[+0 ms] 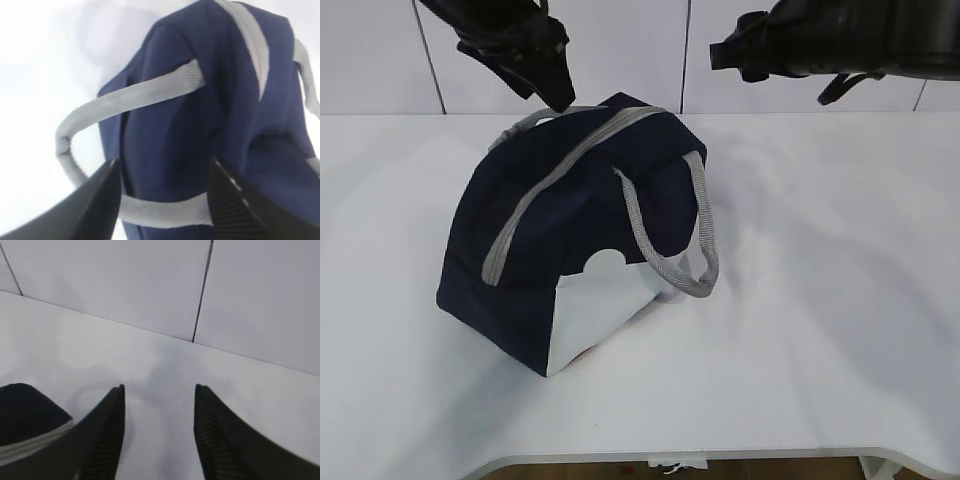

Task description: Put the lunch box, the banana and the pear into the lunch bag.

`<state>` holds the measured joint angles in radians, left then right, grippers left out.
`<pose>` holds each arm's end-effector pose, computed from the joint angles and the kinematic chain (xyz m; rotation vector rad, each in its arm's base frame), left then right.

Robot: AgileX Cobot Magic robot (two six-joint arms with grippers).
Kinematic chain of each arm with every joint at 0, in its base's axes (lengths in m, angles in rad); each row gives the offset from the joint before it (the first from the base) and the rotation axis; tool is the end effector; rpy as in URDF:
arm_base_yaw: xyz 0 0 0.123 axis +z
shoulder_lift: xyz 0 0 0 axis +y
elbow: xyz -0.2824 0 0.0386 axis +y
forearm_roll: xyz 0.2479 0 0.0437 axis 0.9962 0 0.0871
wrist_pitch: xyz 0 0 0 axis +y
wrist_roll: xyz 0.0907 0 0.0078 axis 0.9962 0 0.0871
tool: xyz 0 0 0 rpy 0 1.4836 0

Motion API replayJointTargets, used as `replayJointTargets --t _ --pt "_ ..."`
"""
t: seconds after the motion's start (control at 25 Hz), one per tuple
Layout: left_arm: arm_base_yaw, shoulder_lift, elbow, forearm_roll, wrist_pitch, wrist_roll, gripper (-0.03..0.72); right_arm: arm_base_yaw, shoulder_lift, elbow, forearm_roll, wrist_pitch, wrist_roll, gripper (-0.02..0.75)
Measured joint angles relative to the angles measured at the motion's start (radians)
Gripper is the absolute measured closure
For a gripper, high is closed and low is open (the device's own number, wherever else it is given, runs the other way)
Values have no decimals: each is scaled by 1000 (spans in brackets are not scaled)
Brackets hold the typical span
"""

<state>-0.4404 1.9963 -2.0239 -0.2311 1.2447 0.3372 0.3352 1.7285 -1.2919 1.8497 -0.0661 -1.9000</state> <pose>0.3867 -0.2041 0.3347 0.9898 2.5054 -0.3493 0.3894 0.1297 0.2980 -0.3294 1.9116 0.1284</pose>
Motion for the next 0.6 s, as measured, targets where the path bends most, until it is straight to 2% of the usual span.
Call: replayJointTargets --t 0.16,0.4,0.56,0.6 --pt "0 -18 0 38 0 -39 269 0 -21 14 -2 39 17 376" --pt "0 -23 0 75 0 -89 269 0 -90 96 -10 183 57 376" --pt "0 -23 0 83 0 -89 269 0 -124 168 -69 248 60 377" --pt "4 -37 0 121 0 -110 269 0 -140 192 -108 265 61 377"
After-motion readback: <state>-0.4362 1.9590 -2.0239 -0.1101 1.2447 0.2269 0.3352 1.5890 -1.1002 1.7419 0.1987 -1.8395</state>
